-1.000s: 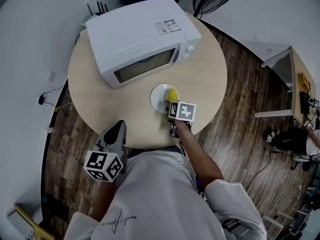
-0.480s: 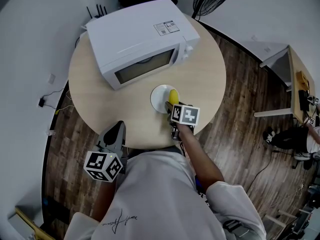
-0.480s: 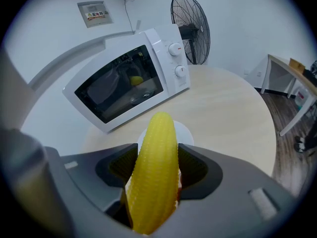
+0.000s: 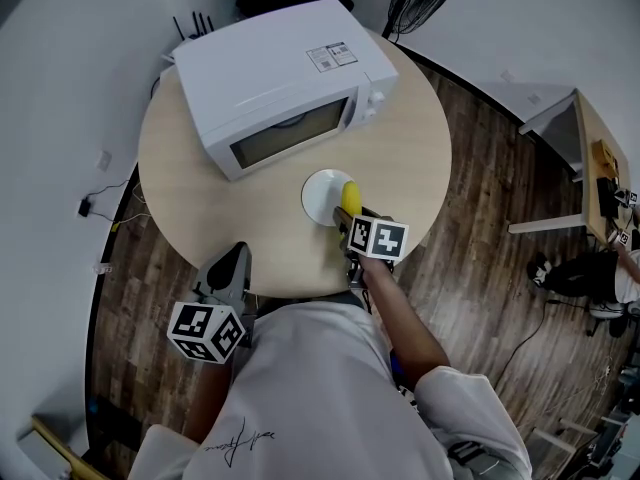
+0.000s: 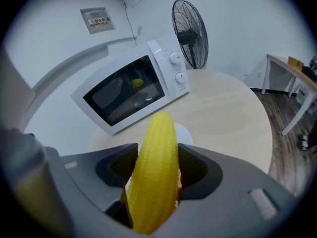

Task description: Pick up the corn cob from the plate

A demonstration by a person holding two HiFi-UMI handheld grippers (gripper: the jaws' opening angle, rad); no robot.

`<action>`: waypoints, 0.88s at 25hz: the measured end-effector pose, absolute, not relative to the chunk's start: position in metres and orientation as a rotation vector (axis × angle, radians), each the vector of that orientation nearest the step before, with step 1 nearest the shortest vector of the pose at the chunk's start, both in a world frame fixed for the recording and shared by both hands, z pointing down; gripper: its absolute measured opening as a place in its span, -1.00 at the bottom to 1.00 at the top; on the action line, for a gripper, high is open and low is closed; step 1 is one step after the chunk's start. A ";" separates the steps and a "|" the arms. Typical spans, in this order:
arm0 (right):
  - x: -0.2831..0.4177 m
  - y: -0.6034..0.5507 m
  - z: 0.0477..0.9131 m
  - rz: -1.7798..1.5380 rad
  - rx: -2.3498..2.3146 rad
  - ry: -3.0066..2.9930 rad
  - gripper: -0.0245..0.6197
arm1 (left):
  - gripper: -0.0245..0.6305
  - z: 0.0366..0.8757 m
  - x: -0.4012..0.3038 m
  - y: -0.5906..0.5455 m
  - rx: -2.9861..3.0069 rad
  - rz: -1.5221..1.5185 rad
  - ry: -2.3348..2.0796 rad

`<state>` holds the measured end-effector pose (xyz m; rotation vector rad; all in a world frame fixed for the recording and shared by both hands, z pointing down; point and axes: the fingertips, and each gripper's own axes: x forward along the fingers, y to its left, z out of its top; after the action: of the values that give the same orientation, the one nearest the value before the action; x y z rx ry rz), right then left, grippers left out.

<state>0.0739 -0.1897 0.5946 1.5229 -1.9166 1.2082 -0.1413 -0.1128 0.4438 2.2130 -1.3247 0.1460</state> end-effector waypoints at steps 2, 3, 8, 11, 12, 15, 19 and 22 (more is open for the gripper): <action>0.075 -0.188 0.589 1.197 1.532 -1.933 -0.09 | -0.93 0.444 -0.141 -0.113 2.215 0.149 -1.325; 0.075 -0.188 0.586 1.187 1.538 -1.944 -0.09 | -0.93 0.444 -0.141 -0.113 2.217 0.150 -1.325; 0.074 -0.183 0.572 1.165 1.542 -1.987 -0.09 | -0.93 0.445 -0.141 -0.113 2.216 0.151 -1.325; 0.074 -0.179 0.565 1.173 1.546 -2.002 -0.09 | -0.93 0.443 -0.141 -0.113 2.217 0.145 -1.321; 0.074 -0.178 0.563 1.174 1.549 -2.008 -0.09 | -0.93 0.443 -0.141 -0.114 2.217 0.142 -1.318; 0.076 -0.173 0.557 1.170 1.555 -2.020 -0.09 | -0.93 0.442 -0.140 -0.114 2.221 0.140 -1.313; 0.077 -0.167 0.553 1.165 1.547 -2.036 -0.09 | -0.93 0.442 -0.140 -0.115 2.220 0.132 -1.304; 0.078 -0.163 0.549 1.169 1.554 -2.046 -0.09 | -0.93 0.443 -0.141 -0.117 2.211 0.120 -1.300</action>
<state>0.0775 -0.1629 0.5494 1.5537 -2.0460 1.1687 -0.1408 -0.1165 0.4426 2.2107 -1.2997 0.1199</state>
